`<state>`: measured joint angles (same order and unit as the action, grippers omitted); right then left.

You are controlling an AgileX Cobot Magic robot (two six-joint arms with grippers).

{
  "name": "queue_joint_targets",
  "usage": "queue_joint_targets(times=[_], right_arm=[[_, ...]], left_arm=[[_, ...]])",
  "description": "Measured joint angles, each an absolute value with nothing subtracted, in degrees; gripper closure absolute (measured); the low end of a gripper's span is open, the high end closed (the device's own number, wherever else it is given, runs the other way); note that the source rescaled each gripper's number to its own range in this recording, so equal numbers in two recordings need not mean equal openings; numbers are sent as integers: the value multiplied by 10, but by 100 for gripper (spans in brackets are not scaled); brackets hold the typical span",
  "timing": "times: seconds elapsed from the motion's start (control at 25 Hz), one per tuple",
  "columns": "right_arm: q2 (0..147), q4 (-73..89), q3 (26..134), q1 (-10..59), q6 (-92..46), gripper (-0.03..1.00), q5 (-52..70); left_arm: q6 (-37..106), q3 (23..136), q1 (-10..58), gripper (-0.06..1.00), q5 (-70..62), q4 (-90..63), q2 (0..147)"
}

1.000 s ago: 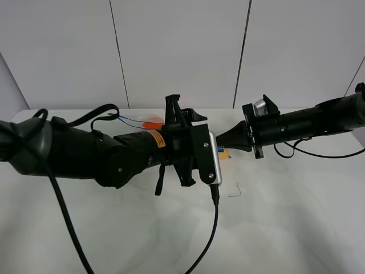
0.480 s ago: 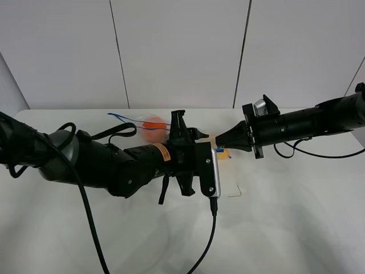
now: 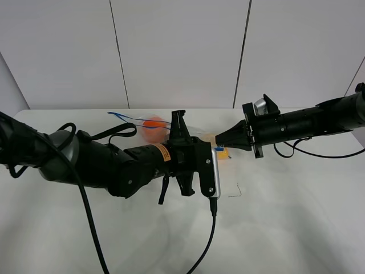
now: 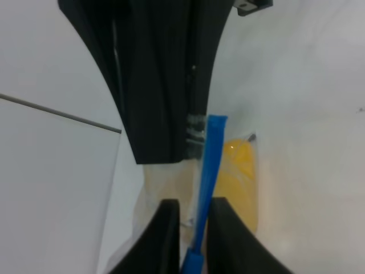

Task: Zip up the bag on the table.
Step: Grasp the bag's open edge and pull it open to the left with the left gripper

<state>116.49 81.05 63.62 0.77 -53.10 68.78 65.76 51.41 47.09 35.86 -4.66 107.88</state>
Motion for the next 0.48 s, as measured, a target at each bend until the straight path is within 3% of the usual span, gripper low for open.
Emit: queue_joint_targets(times=[0.4, 0.48], right_arm=[[1165, 814, 636, 8, -531, 97, 688], [1165, 814, 636, 8, -531, 97, 688]], left_arm=[[682, 514, 455, 84, 359, -45, 1079], [683, 514, 455, 90, 358, -44, 1079]])
